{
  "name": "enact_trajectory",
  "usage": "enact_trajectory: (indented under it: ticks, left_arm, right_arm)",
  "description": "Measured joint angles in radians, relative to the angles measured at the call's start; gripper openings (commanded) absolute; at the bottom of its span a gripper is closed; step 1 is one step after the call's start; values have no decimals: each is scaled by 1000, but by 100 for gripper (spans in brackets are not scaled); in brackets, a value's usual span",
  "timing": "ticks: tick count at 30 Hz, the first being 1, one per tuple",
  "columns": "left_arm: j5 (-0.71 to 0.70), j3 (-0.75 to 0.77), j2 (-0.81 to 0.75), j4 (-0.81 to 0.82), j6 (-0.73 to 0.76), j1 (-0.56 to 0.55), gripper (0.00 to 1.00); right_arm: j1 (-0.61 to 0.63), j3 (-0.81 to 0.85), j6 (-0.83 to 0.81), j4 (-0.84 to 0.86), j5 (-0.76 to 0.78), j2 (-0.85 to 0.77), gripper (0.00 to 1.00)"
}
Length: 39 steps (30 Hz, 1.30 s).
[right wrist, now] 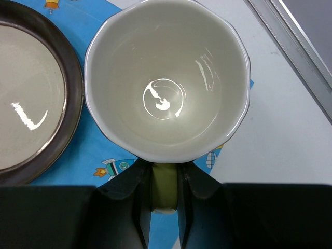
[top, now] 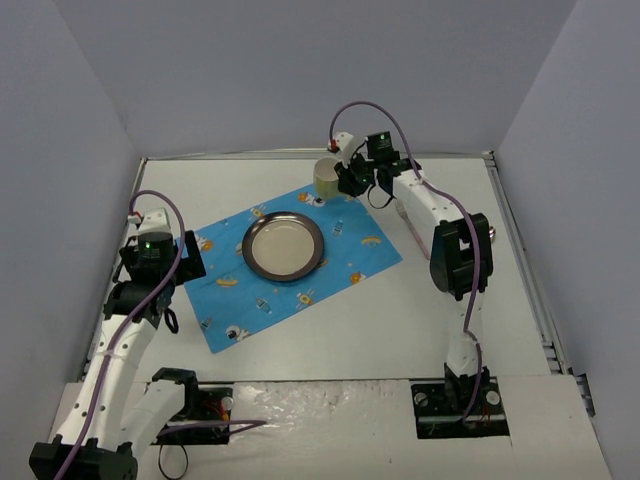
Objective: Set the dinner table for one person
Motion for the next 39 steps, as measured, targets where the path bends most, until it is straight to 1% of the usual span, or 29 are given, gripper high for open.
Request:
enact_trajectory:
  ticks: [6, 21, 39]
  left_arm:
    - [0, -2, 0, 0, 0, 0, 97]
    - [0, -2, 1, 0, 0, 0, 97]
    - [-1, -3, 1, 0, 1, 0, 97]
  right_arm:
    - [5, 72, -50, -28, 17, 79, 0]
    - [4, 121, -70, -48, 31, 152, 0]
    - [-2, 176, -56, -50, 31, 168, 0]
